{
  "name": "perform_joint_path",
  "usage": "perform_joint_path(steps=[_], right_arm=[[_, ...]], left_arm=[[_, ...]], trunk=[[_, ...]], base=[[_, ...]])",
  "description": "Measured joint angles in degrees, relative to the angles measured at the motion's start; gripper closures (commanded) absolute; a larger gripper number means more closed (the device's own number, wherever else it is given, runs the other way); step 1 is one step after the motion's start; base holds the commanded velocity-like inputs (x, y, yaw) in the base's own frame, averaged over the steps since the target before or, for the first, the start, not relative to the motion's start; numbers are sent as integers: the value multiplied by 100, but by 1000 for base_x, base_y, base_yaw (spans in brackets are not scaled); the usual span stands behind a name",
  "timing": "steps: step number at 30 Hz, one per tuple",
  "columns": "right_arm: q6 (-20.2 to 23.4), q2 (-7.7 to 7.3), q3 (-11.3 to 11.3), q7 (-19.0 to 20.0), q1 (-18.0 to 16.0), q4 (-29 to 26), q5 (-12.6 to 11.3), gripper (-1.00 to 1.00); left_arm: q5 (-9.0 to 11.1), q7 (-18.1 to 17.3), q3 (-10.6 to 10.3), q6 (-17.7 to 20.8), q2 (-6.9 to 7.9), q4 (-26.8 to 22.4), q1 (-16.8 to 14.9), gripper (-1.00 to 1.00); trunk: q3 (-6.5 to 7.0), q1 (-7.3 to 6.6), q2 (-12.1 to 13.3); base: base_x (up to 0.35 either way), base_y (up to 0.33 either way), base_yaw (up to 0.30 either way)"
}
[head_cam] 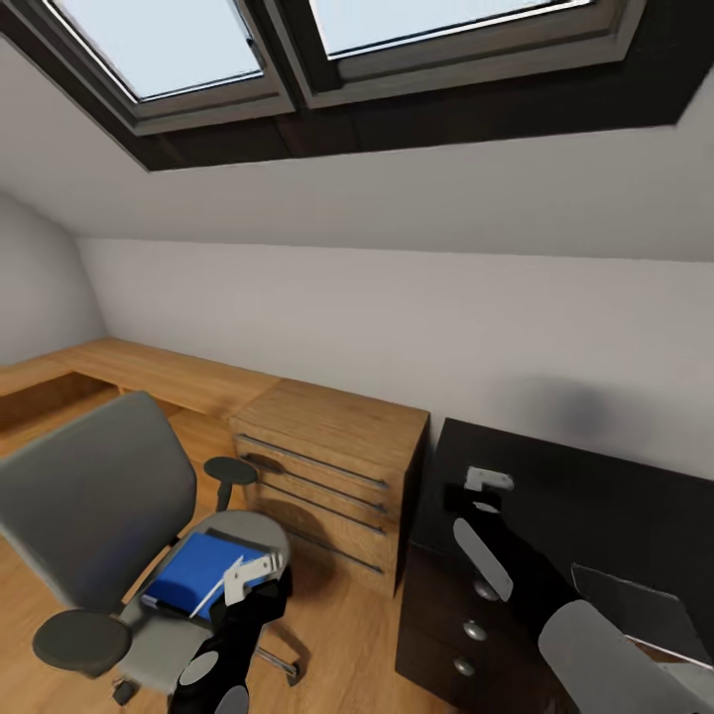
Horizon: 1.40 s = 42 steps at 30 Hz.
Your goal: In the bedroom, organize the workspace by keeping the computer under the desk, ensuring the monitor is on the desk, placing the keyboard on the desk next to the monitor, placing the mouse on the desk next to the keyboard, moving the folder from the swivel chair onto the desk next to the mouse, stacking the notebook on top of the folder with the pen on top of the notebook, and positioning the swivel chair next to the desk.
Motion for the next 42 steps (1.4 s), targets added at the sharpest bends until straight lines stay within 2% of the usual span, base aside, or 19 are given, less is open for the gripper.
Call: perform_joint_path(steps=[1,4,12,17,19,21,25,27,28,30,31,32,33,37,42], right_arm=[[10,-77,7,-126,233,-472,-1,100],[62,-150,11,-199,454,-951,-2,100],[178,-156,36,-207,528,-1400,-18,100],[176,-152,40,-213,530,-1446,-20,100],[167,-153,40,-217,531,-1442,-22,100],[166,-149,39,-217,531,-1441,-22,100],[168,-139,46,-217,531,-1440,-22,100],[172,-139,42,-217,531,-1444,-22,100],[184,-136,42,-218,531,-1447,-16,100],[188,-135,44,-217,531,-1448,-14,100],[187,-135,43,-218,531,-1451,-14,100],[188,-141,41,-221,530,-1456,-11,100],[192,-145,39,-223,531,-1457,-14,100],[203,-156,33,-224,531,-1451,-19,100],[215,-173,16,-221,538,-1436,-20,100]], left_arm=[[0,0,-2,0,0,3,1,-100],[3,0,-3,0,-6,5,3,-100],[8,0,4,0,-1,6,2,-100],[17,-6,1,0,-6,6,1,-100],[17,-8,-11,5,-8,27,0,-100],[13,-22,-19,8,-7,590,-1,-100],[4,-39,-18,-38,-5,1227,1,-100],[4,-37,-16,-54,-2,1633,3,-100],[-1,-30,-14,-64,-1,2065,4,-100],[-8,-28,-14,-91,-2,2356,1,-100],[1,-30,-11,-205,-2,2601,1,-100],[-1,-40,-9,-903,-9,3388,3,-100],[-8,-42,-12,-1063,-16,3683,3,-100],[-21,-51,-19,-1386,-26,4031,1,-100],[-50,-186,-66,-1513,-35,4473,2,-100]], trunk=[[18,-22,40],[72,-88,161],[216,-267,482],[306,-377,683],[307,-378,684],[306,-378,685],[306,-378,684],[306,-378,684],[306,-378,684],[306,-378,684],[306,-378,684],[306,-378,684],[306,-378,684],[306,-378,684],[306,-378,684]], base=[[-344,0,0],[-344,0,0],[-80,0,-11],[-2,0,-56],[0,0,-237],[0,0,-140],[0,0,-49],[0,0,-8],[0,0,-2],[0,0,-1],[0,0,0],[0,0,0],[0,0,0],[0,0,-12],[0,0,-172]])
